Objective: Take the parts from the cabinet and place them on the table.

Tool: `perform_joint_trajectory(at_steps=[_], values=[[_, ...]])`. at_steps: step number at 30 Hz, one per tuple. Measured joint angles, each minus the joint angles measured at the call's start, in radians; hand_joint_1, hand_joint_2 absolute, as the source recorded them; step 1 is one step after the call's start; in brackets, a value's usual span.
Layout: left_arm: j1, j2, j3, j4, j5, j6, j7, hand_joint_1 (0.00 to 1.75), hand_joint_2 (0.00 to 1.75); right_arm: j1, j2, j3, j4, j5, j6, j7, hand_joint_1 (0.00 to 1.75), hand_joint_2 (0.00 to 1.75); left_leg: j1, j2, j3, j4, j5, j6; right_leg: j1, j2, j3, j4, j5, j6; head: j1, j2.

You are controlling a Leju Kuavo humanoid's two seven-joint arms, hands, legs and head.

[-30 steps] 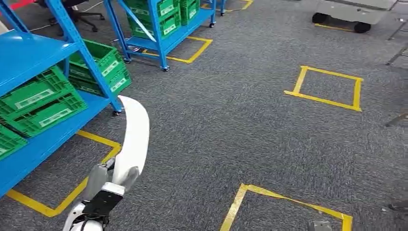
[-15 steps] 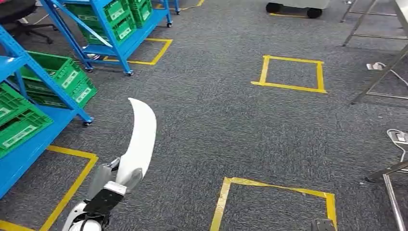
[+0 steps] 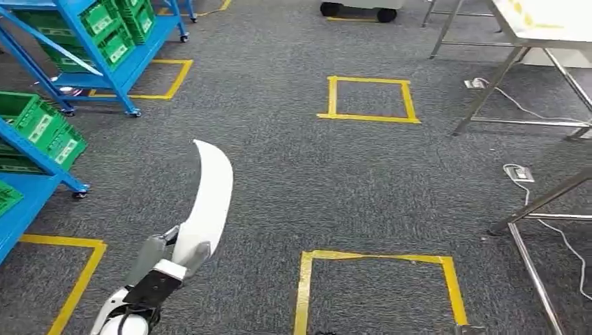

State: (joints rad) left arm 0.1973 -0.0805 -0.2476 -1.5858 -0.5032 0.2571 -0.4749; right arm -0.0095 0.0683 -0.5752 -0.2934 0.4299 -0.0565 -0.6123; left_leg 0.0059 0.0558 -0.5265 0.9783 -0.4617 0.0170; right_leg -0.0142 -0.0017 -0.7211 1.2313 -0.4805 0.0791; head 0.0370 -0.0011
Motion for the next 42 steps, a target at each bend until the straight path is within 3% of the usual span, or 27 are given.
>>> perform_joint_trajectory(at_steps=[1, 2, 3, 4, 7, 9, 10, 12, 13, 15, 17, 18, 20, 22, 23, 24, 25, 27, 28, 29, 31, 32, 33, 35, 38, 40, 42], values=[[0.0, 0.0, 0.0, 0.0, 0.0, 0.0, 0.0, 1.75, 1.75, 0.0, 0.0, -0.004, 0.0, 0.001, 0.0, 0.0, 0.0, 0.0, 0.001, 0.011, 0.005, 0.0, -0.004, -0.005, -0.001, -0.017, 0.057, -0.099, 0.041, 0.001, 0.0, 0.0], [-0.001, -0.001, 0.001, 0.0, 0.0, -0.002, 0.0, 1.75, 1.75, -0.001, 0.0, -0.008, -0.002, 0.003, 0.0, -0.003, 0.0, 0.0, 0.001, 0.022, 0.011, 0.001, -0.008, -0.012, -0.001, -0.056, 0.114, -0.192, 0.068, 0.003, 0.001, 0.0], [-0.004, -0.001, 0.002, 0.0, -0.001, -0.003, 0.0, 1.75, 1.75, -0.005, 0.003, -0.01, -0.002, 0.004, 0.0, -0.003, 0.0, 0.0, -0.011, 0.03, 0.012, 0.004, -0.014, -0.019, 0.008, -0.079, 0.129, -0.21, 0.054, -0.005, 0.002, 0.0], [-0.006, -0.002, 0.002, 0.0, -0.002, -0.003, -0.001, 1.75, 1.75, -0.005, 0.004, -0.013, -0.003, 0.005, 0.0, -0.005, 0.0, 0.0, -0.012, 0.037, 0.012, 0.005, -0.014, -0.023, 0.006, -0.058, 0.124, -0.212, 0.059, -0.023, -0.005, 0.0], [-0.011, -0.006, 0.002, 0.001, -0.006, -0.01, -0.002, 1.75, 1.75, 0.001, 0.004, -0.027, -0.004, 0.016, 0.0, -0.006, 0.0, 0.0, -0.008, 0.064, 0.016, 0.001, -0.017, -0.036, 0.011, -0.029, 0.114, -0.209, 0.059, -0.046, -0.007, 0.0], [-0.017, -0.007, 0.001, 0.002, -0.008, -0.015, -0.003, 1.75, 1.75, 0.005, 0.006, -0.037, -0.006, 0.027, 0.0, -0.009, 0.0, 0.0, -0.002, -0.005, -0.002, 0.049, -0.059, -0.046, 0.004, -0.008, 0.115, -0.213, 0.062, -0.058, -0.012, 0.0], [-0.017, -0.006, 0.001, 0.002, -0.008, -0.016, -0.005, 1.75, 1.75, 0.003, 0.006, -0.042, -0.007, 0.034, 0.0, -0.009, 0.0, 0.0, -0.002, -0.031, -0.038, 0.125, -0.101, -0.046, 0.004, 0.002, 0.114, -0.213, 0.063, -0.062, -0.013, 0.0], [-0.016, -0.006, 0.002, 0.006, -0.008, -0.021, -0.005, 1.75, 1.75, 0.001, 0.006, -0.053, -0.009, 0.044, 0.0, -0.01, 0.0, 0.0, -0.002, -0.049, -0.119, 0.284, -0.162, -0.045, 0.006, 0.028, 0.112, -0.213, 0.064, -0.067, -0.014, 0.0], [-0.016, -0.006, 0.002, 0.01, -0.008, -0.021, -0.005, 1.75, 1.75, 0.002, 0.006, -0.062, -0.01, 0.05, 0.001, -0.01, 0.0, 0.0, -0.003, -0.052, -0.146, 0.325, -0.164, -0.043, 0.008, 0.043, 0.111, -0.213, 0.064, -0.067, -0.015, 0.0], [-0.017, -0.006, 0.002, 0.013, -0.008, -0.021, -0.005, 1.75, 1.75, 0.008, 0.006, -0.07, -0.01, 0.055, 0.002, -0.01, 0.0, 0.0, -0.003, -0.054, -0.126, 0.263, -0.096, -0.037, 0.008, 0.071, 0.113, -0.212, 0.064, -0.066, -0.014, 0.0], [-0.019, -0.006, 0.002, 0.013, -0.009, -0.024, -0.005, 1.75, 1.75, 0.009, 0.007, -0.081, -0.011, 0.063, 0.003, -0.01, 0.0, 0.0, -0.002, -0.087, -0.056, 0.101, -0.001, -0.029, 0.006, 0.099, 0.115, -0.212, 0.067, -0.062, -0.015, 0.0], [-0.02, -0.006, 0.002, 0.014, -0.01, -0.025, -0.005, 1.75, 1.75, 0.008, 0.008, -0.085, -0.011, 0.066, 0.003, -0.01, 0.0, 0.0, 0.0, -0.137, -0.037, 0.047, 0.015, -0.026, 0.007, 0.108, 0.111, -0.211, 0.068, -0.057, -0.014, 0.0], [-0.022, -0.007, 0.002, 0.016, -0.011, -0.027, -0.006, 1.75, 1.75, 0.008, 0.008, -0.092, -0.015, 0.075, 0.005, -0.01, 0.0, 0.0, 0.002, -0.132, -0.028, 0.021, 0.002, -0.027, 0.005, 0.13, 0.095, -0.206, 0.073, -0.044, -0.012, 0.0], [-0.024, -0.009, 0.002, 0.016, -0.016, -0.029, -0.007, 1.75, 1.75, 0.015, 0.008, -0.105, -0.015, 0.089, 0.01, -0.009, 0.0, 0.0, -0.002, -0.114, -0.027, 0.017, 0.005, -0.016, 0.0, 0.15, 0.091, -0.214, 0.079, -0.029, -0.012, 0.0], [-0.025, -0.012, 0.003, 0.016, -0.016, -0.031, -0.008, 1.75, 1.75, 0.018, 0.008, -0.112, -0.016, 0.092, 0.01, -0.008, 0.0, 0.0, 0.004, -0.1, -0.023, 0.008, 0.01, -0.008, 0.001, 0.124, 0.08, -0.205, 0.075, -0.029, -0.014, 0.0], [-0.025, -0.014, 0.003, 0.017, -0.016, -0.031, -0.008, 1.75, 1.75, 0.017, 0.013, -0.115, -0.016, 0.096, 0.011, -0.008, 0.0, 0.0, 0.004, -0.091, -0.021, 0.007, 0.01, -0.004, 0.008, 0.065, 0.068, -0.177, 0.056, -0.025, -0.005, 0.0], [-0.025, -0.014, 0.003, 0.017, -0.016, -0.032, -0.009, 1.75, 1.75, 0.011, 0.014, -0.117, -0.016, 0.098, 0.013, -0.008, 0.0, 0.0, 0.002, -0.077, -0.02, 0.007, 0.007, 0.0, 0.007, 0.033, 0.036, -0.114, 0.02, -0.021, -0.001, 0.0], [-0.022, -0.014, 0.006, 0.019, -0.016, -0.034, -0.009, 1.75, 1.75, 0.002, 0.015, -0.12, -0.017, 0.1, 0.014, -0.008, 0.0, 0.0, -0.001, -0.046, -0.019, 0.008, 0.005, 0.003, 0.004, 0.011, -0.044, 0.048, -0.046, -0.015, -0.003, 0.0], [-0.022, -0.014, 0.006, 0.02, -0.017, -0.035, -0.009, 1.75, 1.75, 0.003, 0.015, -0.123, -0.017, 0.1, 0.014, -0.008, 0.0, 0.0, -0.001, -0.034, -0.018, 0.008, 0.003, 0.003, 0.003, 0.008, -0.067, 0.094, -0.056, -0.012, -0.003, 0.0], [-0.022, -0.014, 0.006, 0.021, -0.017, -0.035, -0.01, 1.75, 1.75, 0.005, 0.015, -0.127, -0.017, 0.1, 0.014, -0.008, 0.0, 0.0, -0.001, -0.023, -0.016, 0.008, 0.001, 0.002, 0.001, 0.007, -0.067, 0.093, -0.043, -0.01, -0.002, 0.0], [-0.023, -0.014, 0.007, 0.024, -0.017, -0.036, -0.01, 1.75, 1.75, 0.009, 0.015, -0.133, -0.017, 0.101, 0.015, -0.008, 0.0, 0.0, 0.001, 0.0, -0.008, 0.009, -0.007, -0.006, -0.002, -0.003, 0.002, -0.03, 0.031, -0.007, -0.002, 0.0], [-0.024, -0.014, 0.008, 0.026, -0.017, -0.036, -0.01, 1.75, 1.75, 0.008, 0.015, -0.135, -0.018, 0.102, 0.015, -0.008, 0.0, 0.0, 0.002, 0.011, 0.0, 0.009, -0.013, -0.012, -0.004, -0.028, 0.056, -0.123, 0.07, -0.005, -0.003, 0.0], [-0.024, -0.014, 0.009, 0.026, -0.017, -0.036, -0.01, 1.75, 1.75, 0.005, 0.018, -0.136, -0.019, 0.103, 0.016, -0.008, 0.0, 0.0, -0.004, 0.02, 0.005, 0.01, -0.019, -0.02, 0.003, -0.083, 0.086, -0.176, 0.062, 0.004, 0.0, 0.0], [-0.026, -0.013, 0.01, 0.026, -0.018, -0.036, -0.011, 1.75, 1.75, -0.005, 0.022, -0.137, -0.02, 0.103, 0.018, -0.007, 0.0, 0.0, -0.015, 0.038, 0.006, 0.013, -0.027, -0.027, 0.006, -0.063, 0.094, -0.188, 0.056, -0.031, -0.003, 0.0], [-0.03, -0.014, 0.01, 0.026, -0.018, -0.037, -0.013, 1.75, 1.75, 0.002, 0.022, -0.143, -0.021, 0.106, 0.018, -0.008, 0.0, 0.0, -0.01, 0.062, 0.017, 0.009, -0.039, -0.037, 0.008, -0.027, 0.093, -0.189, 0.052, -0.053, -0.007, 0.0], [-0.033, -0.013, 0.01, 0.026, -0.018, -0.037, -0.014, 1.75, 1.75, 0.005, 0.023, -0.143, -0.022, 0.11, 0.018, -0.008, 0.0, 0.0, -0.005, -0.025, -0.019, 0.089, -0.083, -0.041, 0.006, -0.008, 0.098, -0.192, 0.051, -0.064, -0.013, 0.0], [-0.03, -0.013, 0.011, 0.026, -0.018, -0.037, -0.014, 1.75, 1.75, -0.003, 0.022, -0.144, -0.023, 0.11, 0.017, -0.008, 0.0, 0.0, -0.006, -0.046, -0.118, 0.262, -0.146, -0.038, 0.008, 0.021, 0.099, -0.192, 0.049, -0.069, -0.016, 0.0]])
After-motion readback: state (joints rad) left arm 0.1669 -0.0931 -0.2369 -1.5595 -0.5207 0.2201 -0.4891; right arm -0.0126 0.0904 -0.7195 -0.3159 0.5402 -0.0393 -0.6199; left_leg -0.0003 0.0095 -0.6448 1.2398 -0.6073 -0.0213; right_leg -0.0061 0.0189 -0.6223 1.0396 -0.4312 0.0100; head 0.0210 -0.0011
